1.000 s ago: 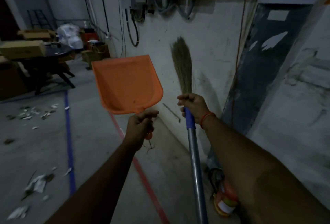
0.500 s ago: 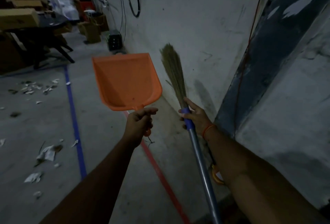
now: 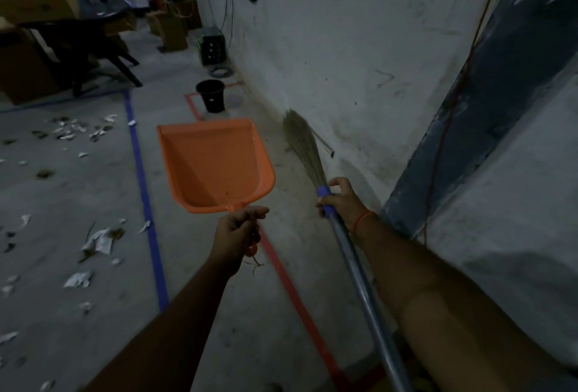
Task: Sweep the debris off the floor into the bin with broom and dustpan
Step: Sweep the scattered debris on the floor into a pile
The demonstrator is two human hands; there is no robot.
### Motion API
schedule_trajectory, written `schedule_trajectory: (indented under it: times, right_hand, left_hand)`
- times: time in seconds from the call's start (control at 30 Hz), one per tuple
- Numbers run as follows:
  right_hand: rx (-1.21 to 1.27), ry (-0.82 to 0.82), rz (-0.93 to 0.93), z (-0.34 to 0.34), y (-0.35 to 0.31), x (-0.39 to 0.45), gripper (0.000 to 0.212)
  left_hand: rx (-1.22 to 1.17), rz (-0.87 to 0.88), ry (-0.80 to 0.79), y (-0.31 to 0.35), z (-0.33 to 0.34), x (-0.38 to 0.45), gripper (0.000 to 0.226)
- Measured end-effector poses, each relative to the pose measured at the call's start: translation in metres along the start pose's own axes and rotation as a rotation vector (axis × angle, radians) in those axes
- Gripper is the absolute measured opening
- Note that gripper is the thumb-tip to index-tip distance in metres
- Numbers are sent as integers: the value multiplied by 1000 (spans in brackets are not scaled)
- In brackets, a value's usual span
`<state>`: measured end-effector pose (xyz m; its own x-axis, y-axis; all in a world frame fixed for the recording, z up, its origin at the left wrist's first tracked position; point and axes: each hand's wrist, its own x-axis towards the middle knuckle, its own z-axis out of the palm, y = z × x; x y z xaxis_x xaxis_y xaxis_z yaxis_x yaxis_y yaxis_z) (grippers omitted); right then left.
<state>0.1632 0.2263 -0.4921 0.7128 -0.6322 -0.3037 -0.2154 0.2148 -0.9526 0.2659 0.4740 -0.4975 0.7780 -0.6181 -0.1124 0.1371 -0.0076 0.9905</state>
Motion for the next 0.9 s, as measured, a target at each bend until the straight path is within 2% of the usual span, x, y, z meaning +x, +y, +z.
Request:
schedule_trajectory:
  times: [0.13, 0.2, 0.3, 0.4, 0.5, 0.63, 0.8, 0.9]
  right_hand:
    - [170, -181, 114, 5, -5, 7, 31]
    - [125, -243, 199, 8, 1, 9, 31]
    - [34, -192, 192, 21, 4, 11, 24]
    - [223, -173, 216, 35, -6, 15, 17]
    - [284, -287, 350, 41, -12, 15, 26]
    - [249, -302, 343, 54, 8, 12, 43]
    - [148, -375, 433, 63, 26, 5, 45]
    - [68, -369, 408, 70, 30, 4, 37]
  left_hand:
    - [-7, 1, 23, -3, -13, -2, 40]
    - [-24, -2, 38, -4, -19, -3, 37]
    - [-54, -37, 56, -2, -23, -6, 34]
    - [-64, -53, 76, -1, -26, -11, 37]
    - [-60, -74, 96, -5, -31, -13, 37]
    - [-62, -78, 113, -9, -38, -16, 38]
    - [-52, -79, 129, -13, -51, -17, 39]
    - [-47, -74, 134, -16, -56, -18, 40]
